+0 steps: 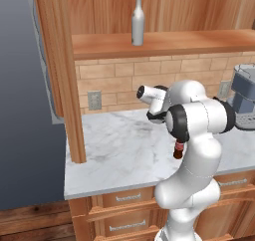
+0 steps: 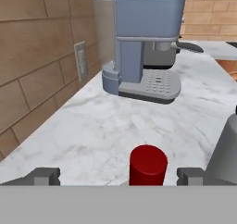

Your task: Sort all alcoholic drinks to one cabinet, and non-alcoholic drinks to the other.

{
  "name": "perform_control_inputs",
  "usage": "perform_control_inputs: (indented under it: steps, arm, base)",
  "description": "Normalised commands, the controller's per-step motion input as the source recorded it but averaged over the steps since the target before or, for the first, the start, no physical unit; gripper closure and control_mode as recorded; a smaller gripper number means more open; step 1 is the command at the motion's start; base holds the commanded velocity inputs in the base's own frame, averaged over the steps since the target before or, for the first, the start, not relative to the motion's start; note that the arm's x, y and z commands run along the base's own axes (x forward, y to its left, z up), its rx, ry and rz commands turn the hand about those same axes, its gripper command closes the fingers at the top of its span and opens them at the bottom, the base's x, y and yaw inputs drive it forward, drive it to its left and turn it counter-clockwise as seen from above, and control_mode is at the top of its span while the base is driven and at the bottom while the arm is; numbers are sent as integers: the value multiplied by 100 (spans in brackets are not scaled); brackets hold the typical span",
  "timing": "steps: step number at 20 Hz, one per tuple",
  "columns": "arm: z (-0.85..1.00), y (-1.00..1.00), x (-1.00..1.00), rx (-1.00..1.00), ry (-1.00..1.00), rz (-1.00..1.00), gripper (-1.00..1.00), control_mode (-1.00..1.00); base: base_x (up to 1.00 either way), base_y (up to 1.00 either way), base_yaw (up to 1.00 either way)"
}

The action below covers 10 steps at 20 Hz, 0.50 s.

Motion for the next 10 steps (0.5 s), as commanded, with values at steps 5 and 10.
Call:
perform_control_inputs:
  steps: [5,10]
  arm:
    - [-9,-8,0,-6,0,0,-100,-100]
    - [-3,-8,1,-4,0,0,-100,-100]
  base:
    - [0,0,0]
    - [0,0,0]
